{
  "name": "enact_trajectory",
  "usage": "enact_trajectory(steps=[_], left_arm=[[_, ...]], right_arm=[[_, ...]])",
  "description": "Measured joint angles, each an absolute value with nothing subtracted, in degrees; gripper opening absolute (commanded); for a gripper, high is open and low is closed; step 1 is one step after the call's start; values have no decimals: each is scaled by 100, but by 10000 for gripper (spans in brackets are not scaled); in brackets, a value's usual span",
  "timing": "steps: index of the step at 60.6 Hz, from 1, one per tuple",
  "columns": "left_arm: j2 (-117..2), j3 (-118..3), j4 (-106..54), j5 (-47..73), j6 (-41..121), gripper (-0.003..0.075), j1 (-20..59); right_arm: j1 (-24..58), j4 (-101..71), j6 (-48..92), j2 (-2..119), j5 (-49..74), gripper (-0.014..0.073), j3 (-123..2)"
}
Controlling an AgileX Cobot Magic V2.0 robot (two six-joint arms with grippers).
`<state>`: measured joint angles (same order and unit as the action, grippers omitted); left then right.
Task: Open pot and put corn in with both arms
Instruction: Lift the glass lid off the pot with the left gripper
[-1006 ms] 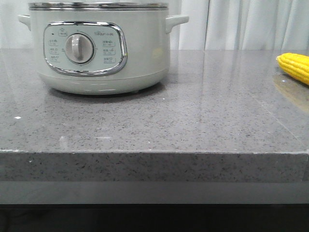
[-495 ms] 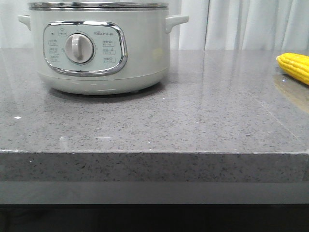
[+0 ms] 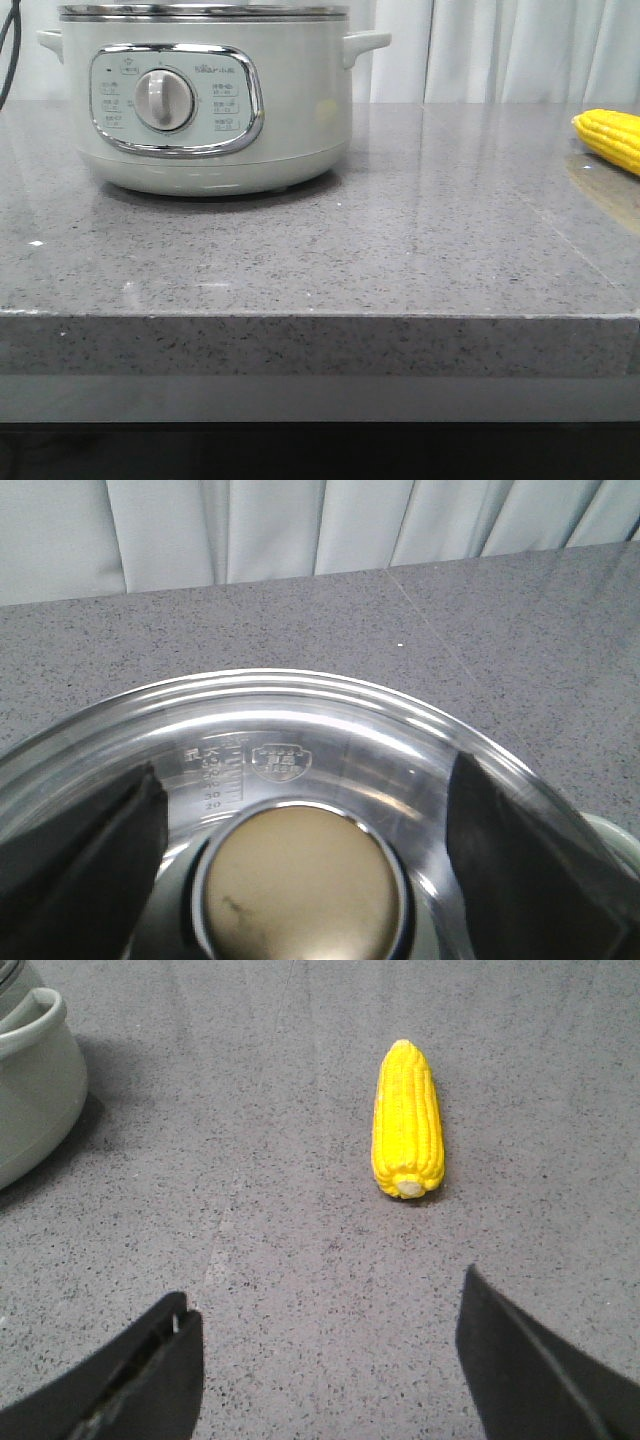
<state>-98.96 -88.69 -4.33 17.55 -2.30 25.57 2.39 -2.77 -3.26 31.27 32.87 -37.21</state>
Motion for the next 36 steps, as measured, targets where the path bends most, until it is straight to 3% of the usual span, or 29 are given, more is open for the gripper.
enact_trajectory(steps=[22, 36], left_arm=[[-9896, -8894, -259, 1868, -163, 285, 2535], [-9896, -8952, -272, 1914, -163, 221, 2535]], right_arm=[[239, -277, -326, 3127, 3287, 531, -3721], [239, -277, -326, 3127, 3287, 531, -3721]])
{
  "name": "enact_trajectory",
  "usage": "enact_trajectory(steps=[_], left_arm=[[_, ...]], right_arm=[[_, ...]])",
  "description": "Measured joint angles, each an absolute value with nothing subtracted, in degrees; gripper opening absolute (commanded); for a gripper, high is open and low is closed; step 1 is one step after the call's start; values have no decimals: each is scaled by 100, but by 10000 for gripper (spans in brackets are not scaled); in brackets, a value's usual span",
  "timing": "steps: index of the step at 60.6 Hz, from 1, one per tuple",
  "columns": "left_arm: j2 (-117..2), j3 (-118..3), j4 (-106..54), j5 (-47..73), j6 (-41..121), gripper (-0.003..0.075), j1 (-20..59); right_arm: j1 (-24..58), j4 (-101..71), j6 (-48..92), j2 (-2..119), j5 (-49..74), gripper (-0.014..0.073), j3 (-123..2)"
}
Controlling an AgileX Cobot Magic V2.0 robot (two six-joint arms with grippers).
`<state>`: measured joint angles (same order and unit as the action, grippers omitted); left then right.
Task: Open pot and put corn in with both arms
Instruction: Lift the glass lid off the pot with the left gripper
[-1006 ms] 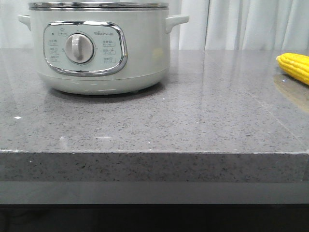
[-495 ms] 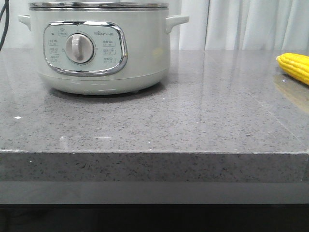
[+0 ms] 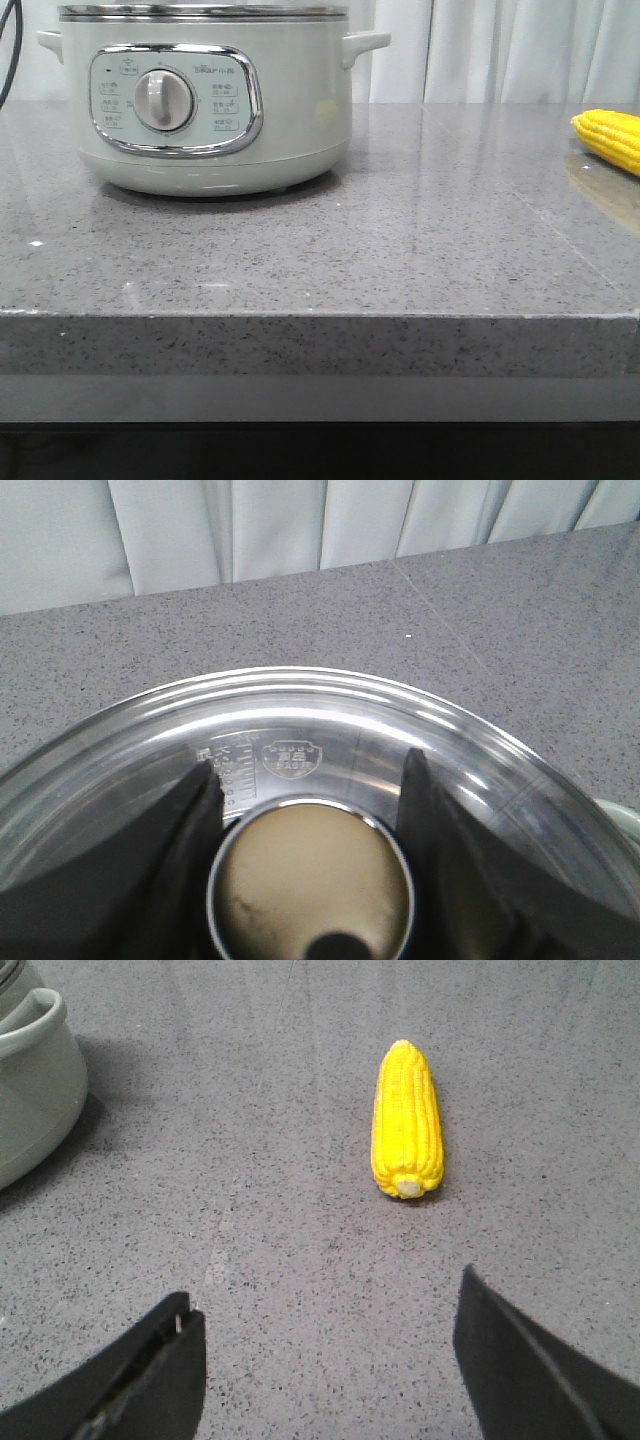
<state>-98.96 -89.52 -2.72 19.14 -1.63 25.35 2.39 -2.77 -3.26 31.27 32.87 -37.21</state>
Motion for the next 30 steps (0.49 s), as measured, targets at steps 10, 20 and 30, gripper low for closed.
enact_trajectory(steps=[10, 20, 30], left_arm=[[-9896, -9237, -320, 2309, -196, 220, 2535], [-9714, -9686, -340, 2724, -221, 220, 2546], [-9178, -9920, -345, 3025, -232, 220, 2546]], right_arm=[[239, -277, -326, 3127, 3276, 531, -3721], [239, -277, -326, 3127, 3276, 531, -3721], [239, -277, -326, 3127, 3276, 531, -3721]])
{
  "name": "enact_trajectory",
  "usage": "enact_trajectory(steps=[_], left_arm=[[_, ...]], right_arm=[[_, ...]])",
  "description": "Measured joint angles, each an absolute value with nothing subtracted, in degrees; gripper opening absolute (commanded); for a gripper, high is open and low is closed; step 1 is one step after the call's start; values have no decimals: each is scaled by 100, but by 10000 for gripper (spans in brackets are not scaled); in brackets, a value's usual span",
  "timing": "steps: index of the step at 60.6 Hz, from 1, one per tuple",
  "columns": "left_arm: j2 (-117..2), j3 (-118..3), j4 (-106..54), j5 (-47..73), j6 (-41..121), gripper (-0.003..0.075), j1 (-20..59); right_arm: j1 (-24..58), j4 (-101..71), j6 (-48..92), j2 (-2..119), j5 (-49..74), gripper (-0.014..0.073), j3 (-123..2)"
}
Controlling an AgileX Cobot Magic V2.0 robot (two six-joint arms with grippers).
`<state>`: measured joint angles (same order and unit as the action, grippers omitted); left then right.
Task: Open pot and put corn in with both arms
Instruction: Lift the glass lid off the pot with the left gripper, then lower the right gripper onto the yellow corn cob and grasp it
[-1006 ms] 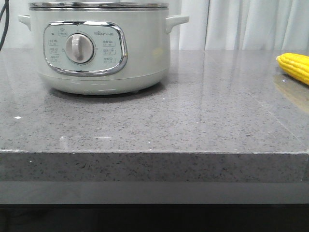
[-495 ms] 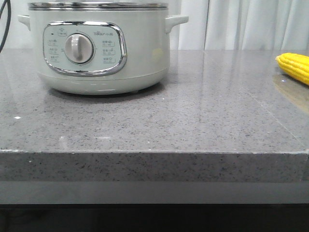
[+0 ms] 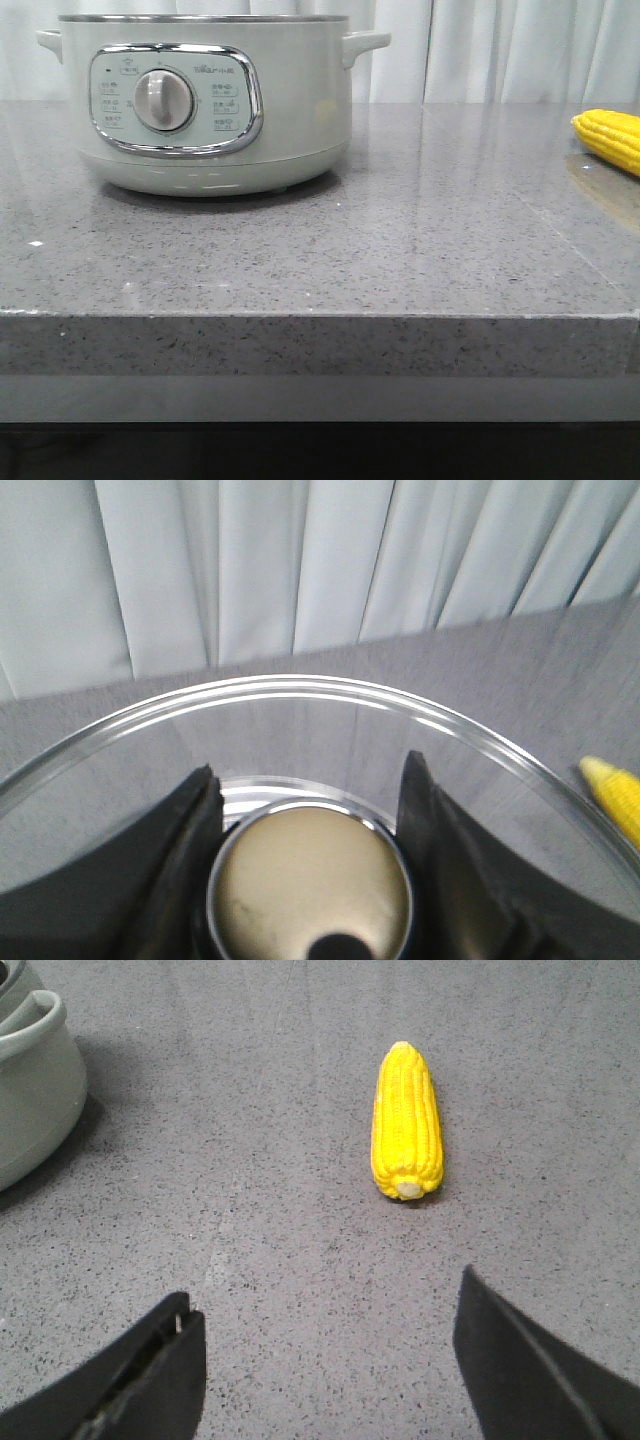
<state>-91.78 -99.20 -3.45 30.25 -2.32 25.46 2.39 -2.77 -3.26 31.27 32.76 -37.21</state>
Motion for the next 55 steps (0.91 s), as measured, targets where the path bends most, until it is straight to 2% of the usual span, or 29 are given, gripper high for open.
enact_trajectory(steps=[10, 18, 55], left_arm=[[-8481, -9914, -177, 3516, -232, 220, 2546], [-7870, -9460, -77, 3599, -181, 220, 2546], [-4155, -5719, -94, 3660, -132, 220, 2546]], right_arm=[[239, -277, -326, 3127, 3266, 531, -3721], [239, -277, -326, 3127, 3267, 531, -3721], [239, -277, -326, 3127, 3267, 531, -3721]])
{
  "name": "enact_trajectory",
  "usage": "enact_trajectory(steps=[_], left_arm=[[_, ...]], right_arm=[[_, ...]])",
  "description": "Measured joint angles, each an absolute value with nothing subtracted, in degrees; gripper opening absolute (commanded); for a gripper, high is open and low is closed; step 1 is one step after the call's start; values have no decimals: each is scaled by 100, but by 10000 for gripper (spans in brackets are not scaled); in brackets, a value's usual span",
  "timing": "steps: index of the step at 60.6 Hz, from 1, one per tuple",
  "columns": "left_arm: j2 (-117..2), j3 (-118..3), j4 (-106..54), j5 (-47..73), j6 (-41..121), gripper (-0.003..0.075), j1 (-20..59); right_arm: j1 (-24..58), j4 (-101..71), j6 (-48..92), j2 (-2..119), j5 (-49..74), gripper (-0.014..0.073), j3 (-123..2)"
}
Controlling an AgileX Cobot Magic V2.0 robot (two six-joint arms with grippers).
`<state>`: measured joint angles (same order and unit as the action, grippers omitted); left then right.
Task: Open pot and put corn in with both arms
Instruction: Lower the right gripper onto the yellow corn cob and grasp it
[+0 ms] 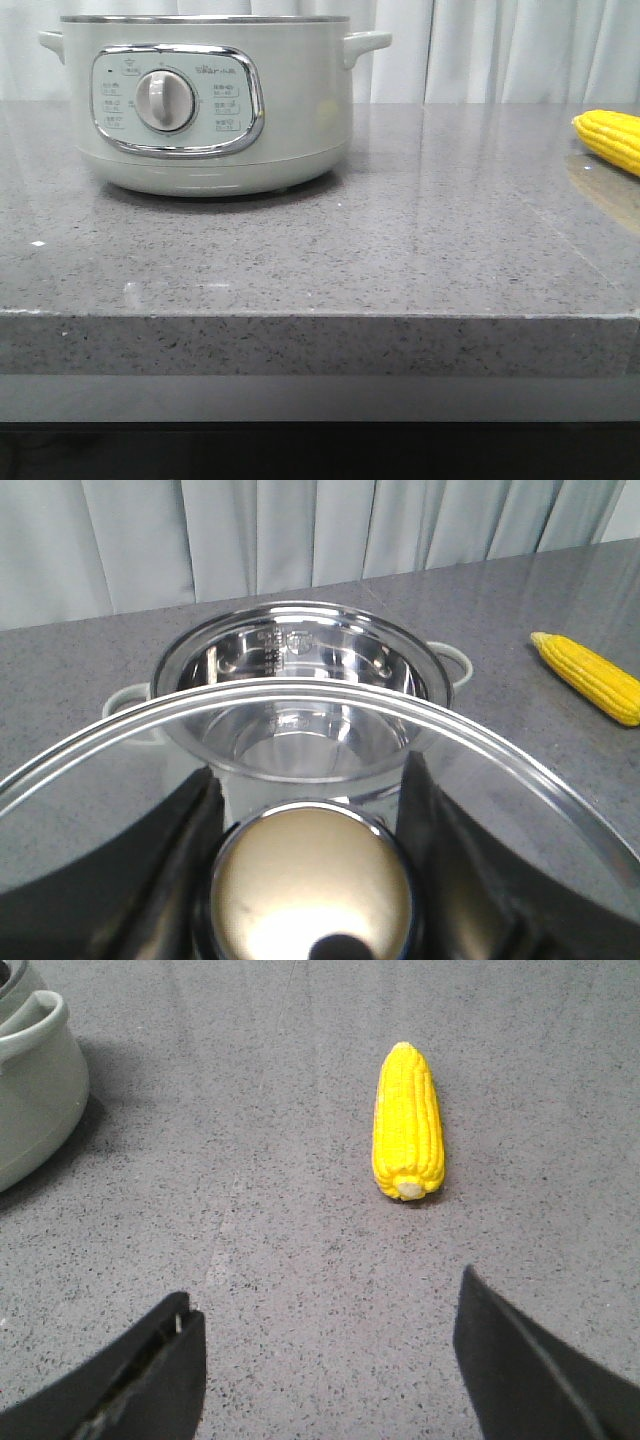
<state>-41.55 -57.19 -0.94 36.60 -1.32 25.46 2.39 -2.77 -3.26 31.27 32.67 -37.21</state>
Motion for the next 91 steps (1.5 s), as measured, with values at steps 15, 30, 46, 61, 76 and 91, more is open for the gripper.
enact_trajectory(steps=[15, 30, 46, 61, 76, 91], left_arm=[[-2904, -4667, -364, 3681, -123, 220, 2546], [-2593, -4456, -365, 3705, -123, 220, 2546], [-2593, -4456, -257, 3705, -123, 220, 2546], [-2593, -4456, -192, 3705, -123, 220, 2546], [-2593, -4456, -188, 3705, -123, 220, 2546], [-2593, -4456, -188, 3705, -123, 220, 2546]], right_arm=[[239, -277, -326, 3127, 3366, 531, -3721], [204, -242, -326, 3378, 3947, 531, -3953], [-341, -99, -326, 4798, 4720, 531, -5022], [-456, -99, -326, 6363, 5136, 531, -6094], [-465, -99, -326, 7741, 5184, 531, -7056], [-465, -99, -306, 9027, 5184, 531, -8017]])
